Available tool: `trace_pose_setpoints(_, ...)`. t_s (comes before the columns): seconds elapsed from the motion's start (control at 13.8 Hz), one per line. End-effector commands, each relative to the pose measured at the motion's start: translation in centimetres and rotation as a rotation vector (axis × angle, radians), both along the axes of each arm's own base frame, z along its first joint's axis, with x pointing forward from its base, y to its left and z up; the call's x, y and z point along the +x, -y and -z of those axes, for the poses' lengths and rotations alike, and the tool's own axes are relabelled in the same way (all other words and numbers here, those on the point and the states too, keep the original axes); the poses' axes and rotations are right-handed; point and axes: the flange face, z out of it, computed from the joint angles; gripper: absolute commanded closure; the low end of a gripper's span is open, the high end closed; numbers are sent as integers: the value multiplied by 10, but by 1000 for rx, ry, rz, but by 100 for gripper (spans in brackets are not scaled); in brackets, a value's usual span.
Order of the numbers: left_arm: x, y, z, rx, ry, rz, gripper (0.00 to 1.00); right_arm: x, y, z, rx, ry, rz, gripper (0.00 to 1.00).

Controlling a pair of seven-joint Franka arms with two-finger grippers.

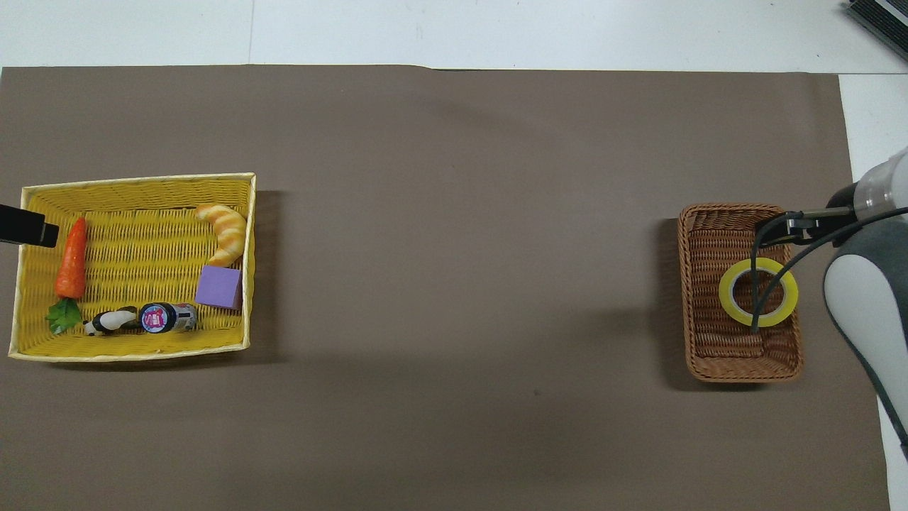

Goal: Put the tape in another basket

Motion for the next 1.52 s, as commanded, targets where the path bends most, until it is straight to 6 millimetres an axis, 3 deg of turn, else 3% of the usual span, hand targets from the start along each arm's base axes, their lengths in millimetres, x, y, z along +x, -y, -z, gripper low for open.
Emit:
trace_pose_setpoints(0.0,-6,-2,-2,22,-2,-11,0,-1,-10,-27,58,5,56,0)
trace_pose_setpoints(0.07,-6,-2,-3,22,1,-11,0,-2,-18,-39,58,5,47,0)
trace_pose_setpoints(0.43,-6,-2,-2,22,-1,-11,0,-9,-17,-78,65,-38,44,0)
trace_pose_setpoints(1.16,-6,-2,-2,22,-1,-11,0,-16,-19,-94,83,-40,40,0)
trace_pose_setpoints(1.23,-6,-2,-2,22,-1,-11,0,-16,-22,-95,83,-36,32,0)
trace_pose_setpoints(1.3,-6,-2,-2,22,-1,-11,0,-15,-39,-95,74,-38,1,0)
trace_pose_setpoints(1.45,-6,-2,-2,22,-1,-11,0,-17,-37,-97,71,-46,7,0)
